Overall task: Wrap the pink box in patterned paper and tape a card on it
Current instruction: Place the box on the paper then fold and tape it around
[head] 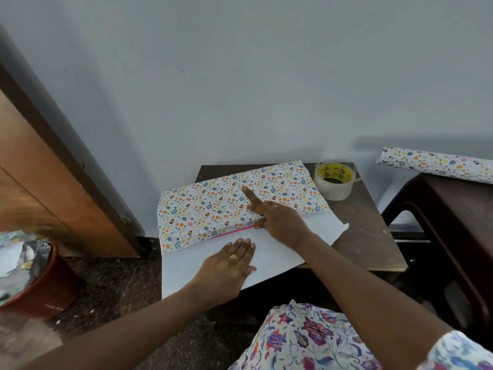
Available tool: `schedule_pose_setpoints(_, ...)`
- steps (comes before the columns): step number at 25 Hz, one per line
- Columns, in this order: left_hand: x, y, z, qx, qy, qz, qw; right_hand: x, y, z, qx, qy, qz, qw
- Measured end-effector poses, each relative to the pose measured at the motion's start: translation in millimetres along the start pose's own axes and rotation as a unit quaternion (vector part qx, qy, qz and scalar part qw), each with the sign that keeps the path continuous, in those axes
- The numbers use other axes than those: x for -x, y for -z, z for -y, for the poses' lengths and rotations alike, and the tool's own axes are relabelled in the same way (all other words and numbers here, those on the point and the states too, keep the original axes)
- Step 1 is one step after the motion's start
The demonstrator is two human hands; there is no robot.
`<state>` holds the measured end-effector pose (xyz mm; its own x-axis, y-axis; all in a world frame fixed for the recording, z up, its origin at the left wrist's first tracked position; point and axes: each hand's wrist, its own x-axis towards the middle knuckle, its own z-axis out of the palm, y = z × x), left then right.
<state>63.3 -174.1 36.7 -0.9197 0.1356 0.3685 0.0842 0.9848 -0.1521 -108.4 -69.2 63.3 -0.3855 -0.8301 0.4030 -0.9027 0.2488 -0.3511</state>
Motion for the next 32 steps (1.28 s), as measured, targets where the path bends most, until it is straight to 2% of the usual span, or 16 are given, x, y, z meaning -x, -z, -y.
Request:
schedule_pose_setpoints(5,-1.0,-1.1,-2.7,0.008,0.032,0.019,0.999,-8.4,1.3,1.7,0.018,-0.006,0.013,1.0)
schedule_pose_setpoints(9,-13.6,7.4,9.2,0.041,0.039,-0.01,0.998,-6.0,-1.3,4.0,-0.016,-0.028,0.006,0.999)
schedule_pose_setpoints(11,-28.3,18.5,23.0,0.064,0.072,-0.044,0.994,-5.6,-3.3,3.6,-0.039,-0.036,0.01,0.999)
schedule_pose_setpoints(13,-42.7,29.5,35.6,0.082,0.139,0.007,0.987,-6.2,-4.2,2.9,-0.04,-0.04,0.009,0.998)
schedule_pose_setpoints(16,-49.6,32.2,46.0,0.06,0.204,0.158,0.964,-5.6,-5.8,3.1,-0.054,-0.049,0.013,0.997)
schedule_pose_setpoints(18,-48.4,31.9,47.3,0.045,0.207,0.163,0.963,-4.2,-7.8,2.9,-0.063,-0.053,0.006,0.997)
schedule_pose_setpoints(21,-47.9,37.0,53.4,0.037,0.179,0.151,0.971,-3.6,-6.8,1.1,-0.061,-0.048,-0.002,0.997)
schedule_pose_setpoints(25,-55.1,46.7,70.1,0.034,0.144,0.225,0.963,-5.4,1.1,-0.2,-0.075,-0.043,0.02,0.996)
schedule_pose_setpoints(28,-57.8,47.1,73.9,-0.024,0.114,0.237,0.965,-6.8,8.4,-2.4,-0.051,-0.018,0.042,0.998)
schedule_pose_setpoints(30,-57.7,42.4,73.6,-0.076,0.044,0.208,0.974,-9.1,15.5,-3.7,-0.027,0.006,0.053,0.998)
schedule_pose_setpoints(32,-61.5,43.0,73.7,-0.159,-0.02,0.252,0.954,-12.3,17.6,-4.5,0.001,0.027,0.066,0.997)
